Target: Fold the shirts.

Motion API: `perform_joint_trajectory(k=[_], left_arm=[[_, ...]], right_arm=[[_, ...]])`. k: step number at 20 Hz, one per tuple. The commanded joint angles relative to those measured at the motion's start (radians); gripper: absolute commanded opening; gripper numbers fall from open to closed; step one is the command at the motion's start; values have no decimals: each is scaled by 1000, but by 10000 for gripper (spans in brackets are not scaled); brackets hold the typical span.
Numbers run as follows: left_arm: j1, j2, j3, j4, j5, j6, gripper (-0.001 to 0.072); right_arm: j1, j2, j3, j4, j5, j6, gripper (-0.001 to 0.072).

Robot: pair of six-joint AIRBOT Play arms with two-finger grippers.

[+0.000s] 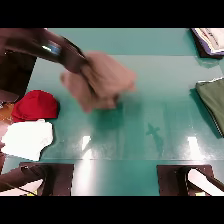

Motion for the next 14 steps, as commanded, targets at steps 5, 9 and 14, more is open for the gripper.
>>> perform_joint_trajectory(k=[5, 9, 14], left_arm=[[29, -154, -41, -48, 8, 4, 708], [227, -117, -93, -88, -9, -3, 708], [341, -137, -494, -275, 150, 39, 709]], right_arm=[[1, 0, 35, 0, 80, 0, 24], [1, 0, 35, 0, 85, 0, 24], [1, -1, 35, -1, 91, 0, 24]])
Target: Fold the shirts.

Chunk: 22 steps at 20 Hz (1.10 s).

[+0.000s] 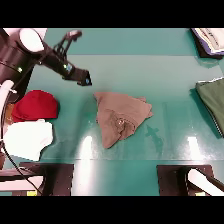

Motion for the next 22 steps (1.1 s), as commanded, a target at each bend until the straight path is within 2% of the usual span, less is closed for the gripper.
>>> perform_joint_trajectory(k=[1, 4, 8, 13, 14, 15, 17, 18, 22], left_arm=[[63, -20, -266, -156, 105, 39, 709], [34, -38, -449, -274, 150, 126, 709], [-55, -38, -537, -315, 210, 171, 709], [-112, -33, -529, -359, 245, 169, 706], [-112, -33, -521, -358, 222, 169, 534], [-112, -32, -514, -358, 196, 171, 292], [-112, -32, -499, -358, 166, 171, 47], [-112, -31, -483, -346, 151, 178, 27], [-112, 29, -327, -180, 77, 148, 27]], right_arm=[[1, -2, 1, -5, 6, 0, 24], [1, -2, 1, -71, 11, 2, 24], [1, -2, 1, -78, 14, 2, 24], [1, -2, 1, -78, 20, 2, 24], [1, -2, 1, -78, 23, 2, 24], [1, -2, 1, -78, 25, 2, 24], [1, -2, 1, -78, 25, 2, 24], [1, -2, 1, -78, 26, 2, 24], [3, -2, 1, -123, 77, 3, 24]])
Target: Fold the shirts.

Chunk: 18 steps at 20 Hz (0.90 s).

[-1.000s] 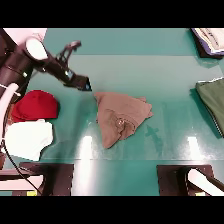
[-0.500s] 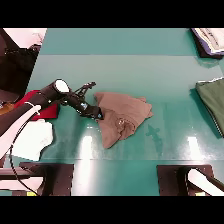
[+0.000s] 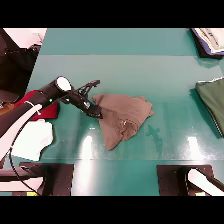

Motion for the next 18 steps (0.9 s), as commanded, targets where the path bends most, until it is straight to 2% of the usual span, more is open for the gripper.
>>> perform_joint_trajectory(k=[1, 4, 7, 8, 9, 10, 11, 12, 13, 16, 18], left_arm=[[-1, 55, 142, 143, -77, -22, 27], [-1, 108, 266, 175, -85, -21, 27], [-4, 109, 291, 157, -108, -24, 27], [-4, 107, 290, 157, -119, -26, 27], [-4, 107, 284, 153, -121, -31, 27], [-4, 107, 279, 154, -125, -45, 27], [-4, 107, 275, 154, -126, -48, 27], [-4, 106, 270, 154, -122, -48, 27], [-4, 106, 269, 154, -122, -49, 27], [-4, 106, 269, 154, -122, -52, 28], [-4, 106, 269, 154, -126, -57, 27]], right_arm=[[19, -1, 0, -119, 74, 21, 24], [117, 8, -124, -327, 139, 55, 24], [262, 21, -422, -319, 41, 55, 30], [317, 21, -527, -300, -6, 55, 175], [378, 21, -645, -266, -77, 55, 505], [433, 19, -749, -216, -148, 55, 652], [488, 10, -842, -154, -217, 55, 644], [549, -6, -926, -85, -290, 55, 583], [611, -26, -993, -31, -364, 55, 567], [766, -116, -1072, 80, -526, 44, 567], [829, -191, -1044, 134, -572, 6, 567]])
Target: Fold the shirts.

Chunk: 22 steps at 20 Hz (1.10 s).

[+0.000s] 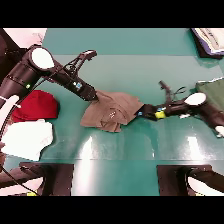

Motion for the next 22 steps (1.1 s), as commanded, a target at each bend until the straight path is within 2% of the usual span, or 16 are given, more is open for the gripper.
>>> perform_joint_trajectory(k=[1, 2, 3, 4, 5, 8, 12, 17, 22], left_arm=[[0, 1, 0, 1, -10, -14, 27], [0, 1, 0, 1, -14, -18, 27], [0, 1, 0, 1, -19, -18, 27], [0, 1, 0, 1, -21, -18, 27], [0, 2, 0, 1, -21, -18, 27], [8, 31, 37, 13, -31, -18, 27], [24, 133, 271, 3, -94, -56, 27], [24, 250, 536, -134, -187, -78, 27], [23, 286, 556, -182, -192, -77, 27]], right_arm=[[134, -115, -20, 129, -156, -42, 565], [144, -142, 7, 129, -170, -42, 526], [148, -163, 35, 125, -184, -43, 403], [146, -177, 64, 115, -192, -49, 190], [138, -179, 93, 100, -193, -61, 26], [83, -106, 206, 57, -109, -66, 22], [-42, 108, 449, 0, 65, -63, 21], [-124, 324, 695, -121, 137, 38, 21], [-75, 328, 752, -174, 271, 172, 20]])
